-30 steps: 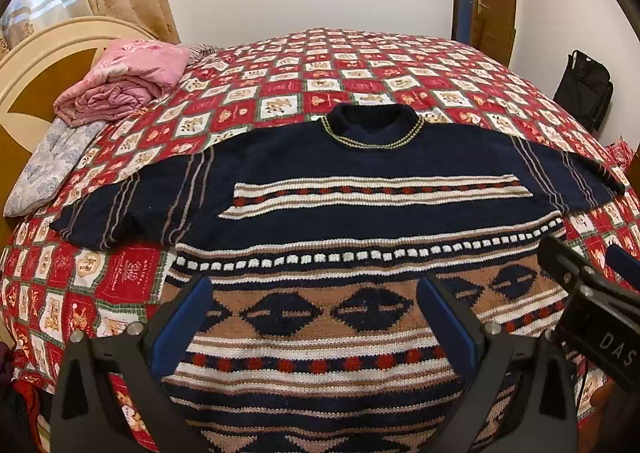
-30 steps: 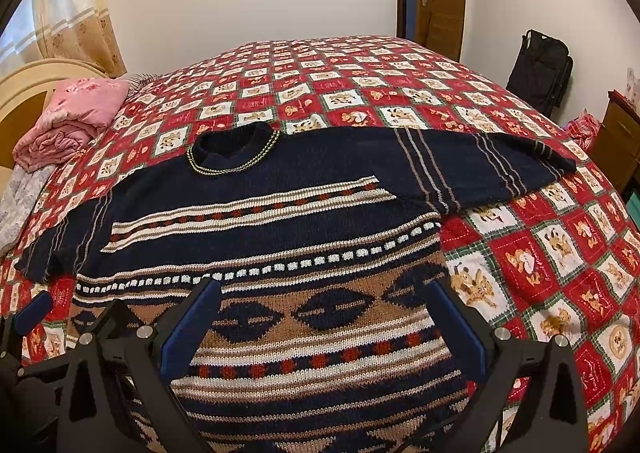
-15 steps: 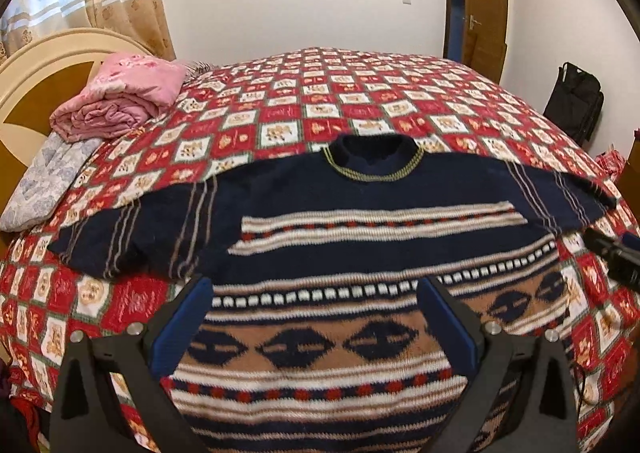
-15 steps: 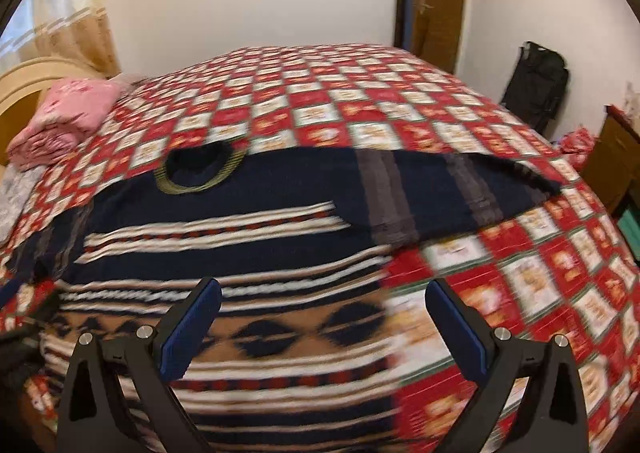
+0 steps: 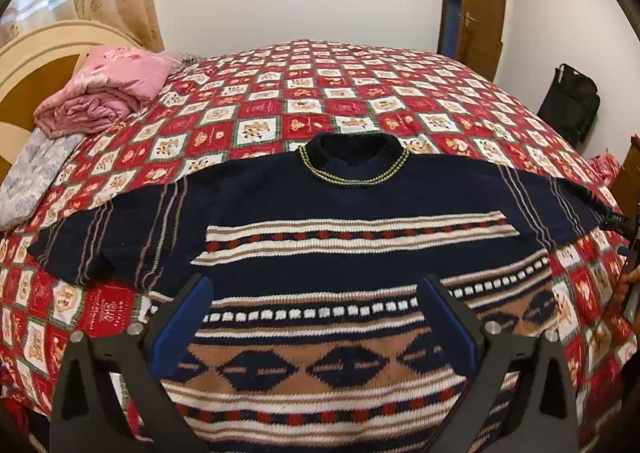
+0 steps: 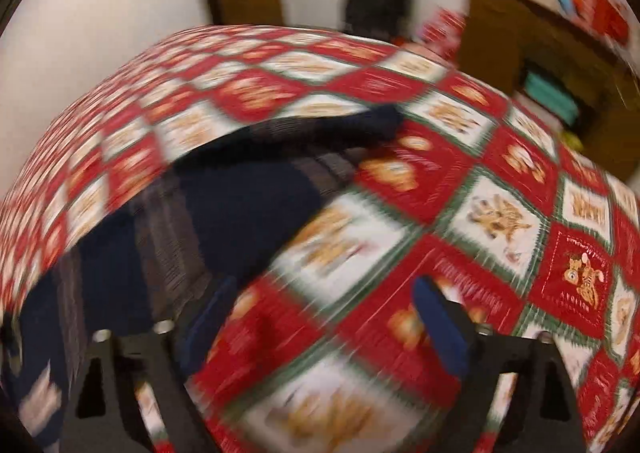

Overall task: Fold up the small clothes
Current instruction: 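Grasp the sweater sleeve cuff with the right gripper and lift it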

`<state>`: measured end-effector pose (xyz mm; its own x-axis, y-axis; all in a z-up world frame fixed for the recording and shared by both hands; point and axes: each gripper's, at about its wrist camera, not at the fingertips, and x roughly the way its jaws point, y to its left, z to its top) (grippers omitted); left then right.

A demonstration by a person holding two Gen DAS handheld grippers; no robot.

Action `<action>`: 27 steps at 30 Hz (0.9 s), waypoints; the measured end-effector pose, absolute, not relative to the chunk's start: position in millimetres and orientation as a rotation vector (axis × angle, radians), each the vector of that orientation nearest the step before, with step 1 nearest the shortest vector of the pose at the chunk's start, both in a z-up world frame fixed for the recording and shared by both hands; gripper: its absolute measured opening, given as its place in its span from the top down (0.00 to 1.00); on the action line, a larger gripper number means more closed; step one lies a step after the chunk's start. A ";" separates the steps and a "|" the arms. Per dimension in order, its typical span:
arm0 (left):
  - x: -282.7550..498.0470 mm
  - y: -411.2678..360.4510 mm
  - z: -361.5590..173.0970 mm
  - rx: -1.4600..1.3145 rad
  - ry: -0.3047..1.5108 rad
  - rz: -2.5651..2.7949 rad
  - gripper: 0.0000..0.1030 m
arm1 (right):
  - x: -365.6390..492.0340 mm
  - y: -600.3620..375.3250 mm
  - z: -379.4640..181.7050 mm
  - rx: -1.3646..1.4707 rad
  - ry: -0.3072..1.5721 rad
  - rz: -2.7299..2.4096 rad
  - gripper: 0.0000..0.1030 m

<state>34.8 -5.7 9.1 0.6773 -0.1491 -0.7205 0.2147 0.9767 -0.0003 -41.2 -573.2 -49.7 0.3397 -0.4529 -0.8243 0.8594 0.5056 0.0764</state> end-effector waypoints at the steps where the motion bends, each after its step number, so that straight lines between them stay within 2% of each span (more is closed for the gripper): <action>1: 38.5 -7.3 7.0 0.080 0.811 -0.202 0.00 | -40.4 -578.7 -49.9 0.563 0.840 -0.927 0.17; 5: 52.2 -10.3 -0.7 0.057 0.857 -0.196 0.00 | -27.7 -600.8 -65.4 0.621 0.847 -0.932 0.17; 8: 58.2 -13.0 -5.1 0.051 0.867 -0.190 0.00 | -15.1 -595.0 -66.9 0.550 0.836 -0.949 0.19; 11: 62.9 -15.3 -10.2 0.054 0.881 -0.192 0.00 | -1.9 -586.1 -67.9 0.491 0.826 -0.929 0.41; 13: 65.0 -16.2 -13.9 0.056 0.892 -0.195 0.00 | 2.0 -583.2 -66.5 0.498 0.814 -0.880 0.70; 16: 66.0 -14.1 -15.1 0.050 0.900 -0.202 0.00 | 1.3 -579.9 -62.5 0.549 0.809 -0.813 0.89; 18: 65.4 -11.4 -13.5 0.048 0.895 -0.206 0.00 | -7.5 -581.1 -54.6 0.614 0.780 -0.772 0.92; 27: 64.5 2.0 -10.3 0.000 0.886 -0.213 0.00 | -50.0 -577.5 -1.7 0.757 0.577 -0.539 0.92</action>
